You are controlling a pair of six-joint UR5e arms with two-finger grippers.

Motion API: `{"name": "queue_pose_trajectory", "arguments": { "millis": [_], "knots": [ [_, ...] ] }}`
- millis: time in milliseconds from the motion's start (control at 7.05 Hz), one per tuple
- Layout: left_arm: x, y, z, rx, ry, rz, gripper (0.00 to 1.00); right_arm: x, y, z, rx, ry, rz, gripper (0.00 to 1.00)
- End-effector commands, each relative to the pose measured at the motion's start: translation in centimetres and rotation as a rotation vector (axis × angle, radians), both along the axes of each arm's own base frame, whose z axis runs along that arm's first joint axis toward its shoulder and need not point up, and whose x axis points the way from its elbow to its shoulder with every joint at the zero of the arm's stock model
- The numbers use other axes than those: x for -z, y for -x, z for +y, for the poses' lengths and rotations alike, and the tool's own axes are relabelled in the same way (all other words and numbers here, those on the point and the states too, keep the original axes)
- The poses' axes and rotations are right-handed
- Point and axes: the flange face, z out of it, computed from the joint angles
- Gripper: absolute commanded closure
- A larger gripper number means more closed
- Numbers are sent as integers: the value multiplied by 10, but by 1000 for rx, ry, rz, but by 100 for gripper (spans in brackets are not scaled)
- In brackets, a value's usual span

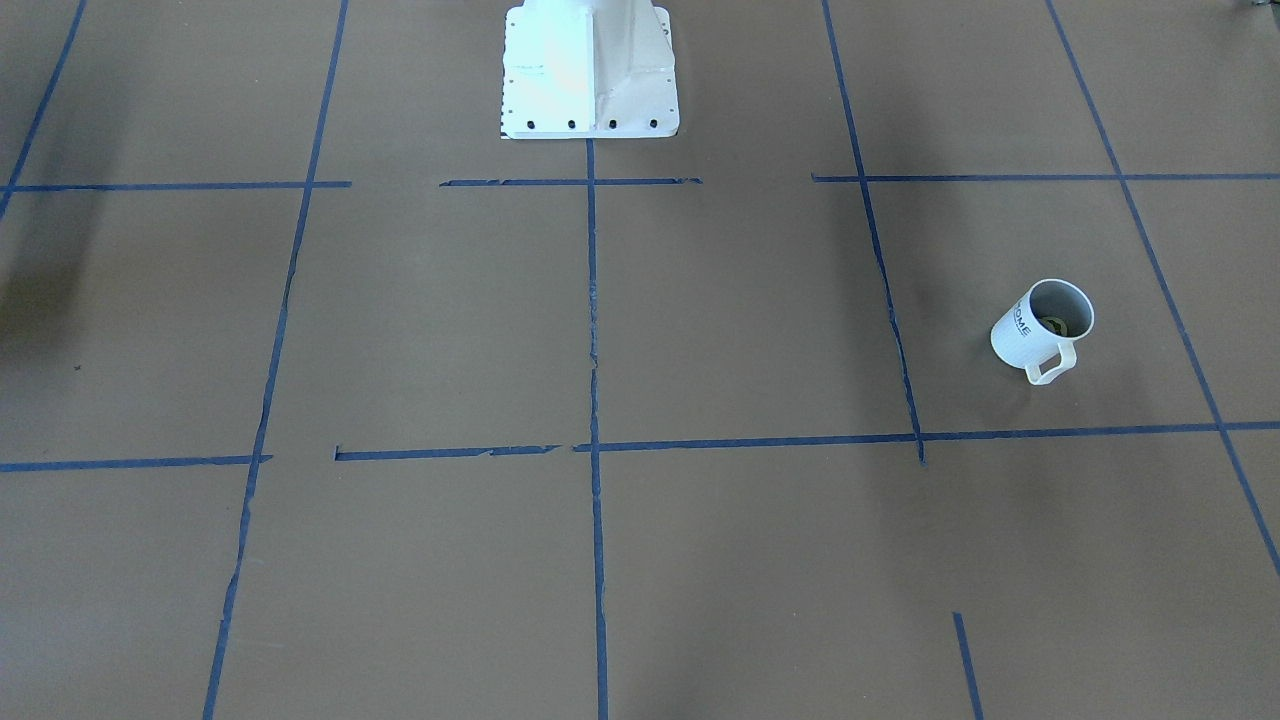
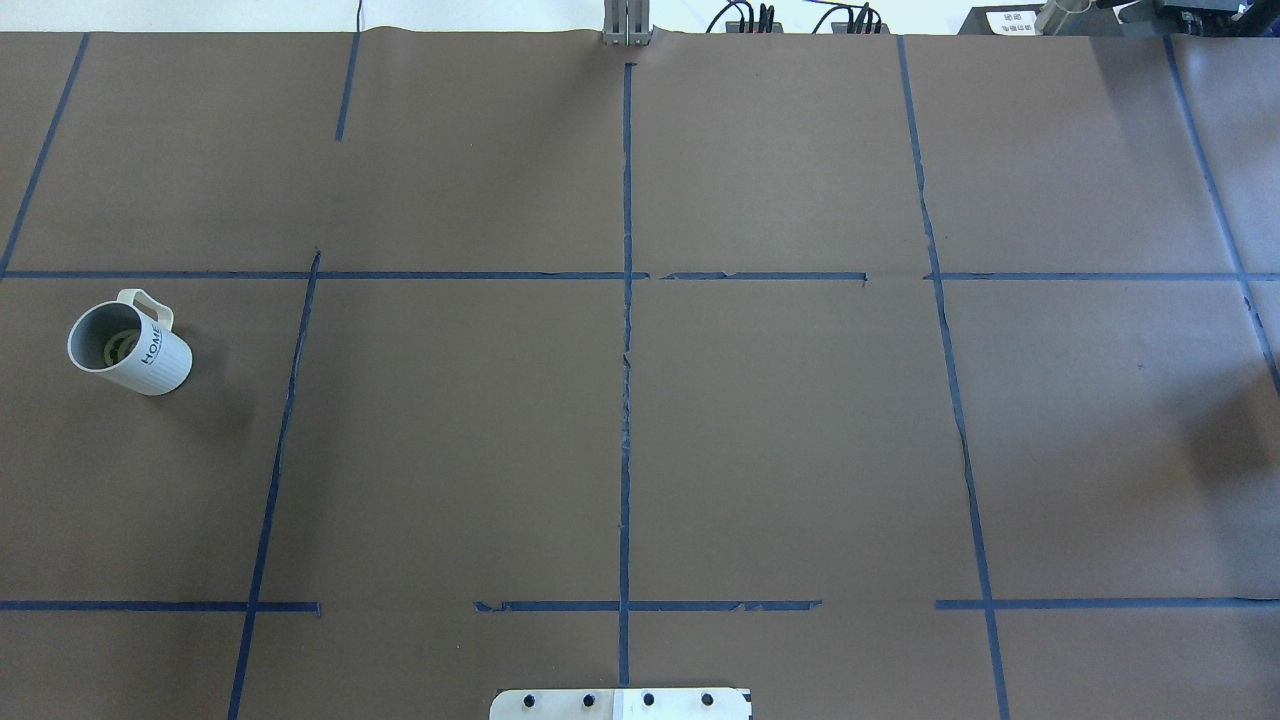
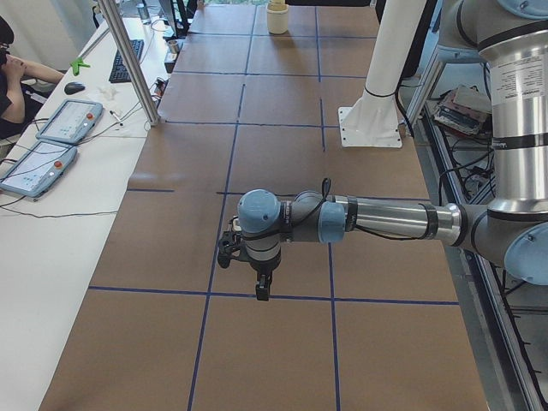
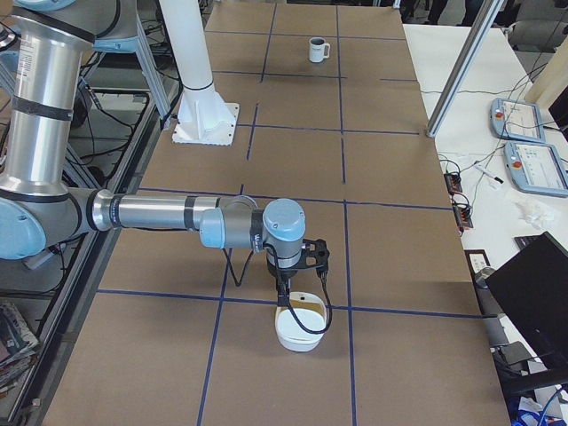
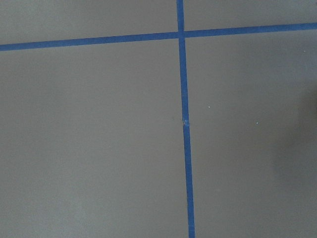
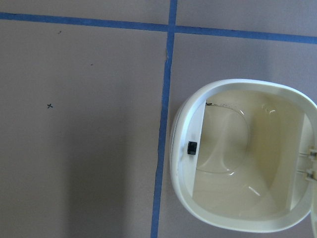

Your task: Left arm hands cup to right arm to dump lemon

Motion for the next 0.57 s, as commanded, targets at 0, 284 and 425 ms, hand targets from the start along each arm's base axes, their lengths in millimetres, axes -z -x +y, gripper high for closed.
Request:
{"name": "queue_pose_trajectory", "arguments": {
  "millis": [0,284,425],
  "knots": [
    [0,0,0,0,0,0,0,1,0,0,0,-2,0,0],
    [7,-5,-3,-12,-15,-10,0,9,3,-8,14,-57,-2,0],
    [17,-10,-12,-14,-39,-2,0,16,4,-12,9,-119,-7,0]
  ]
}}
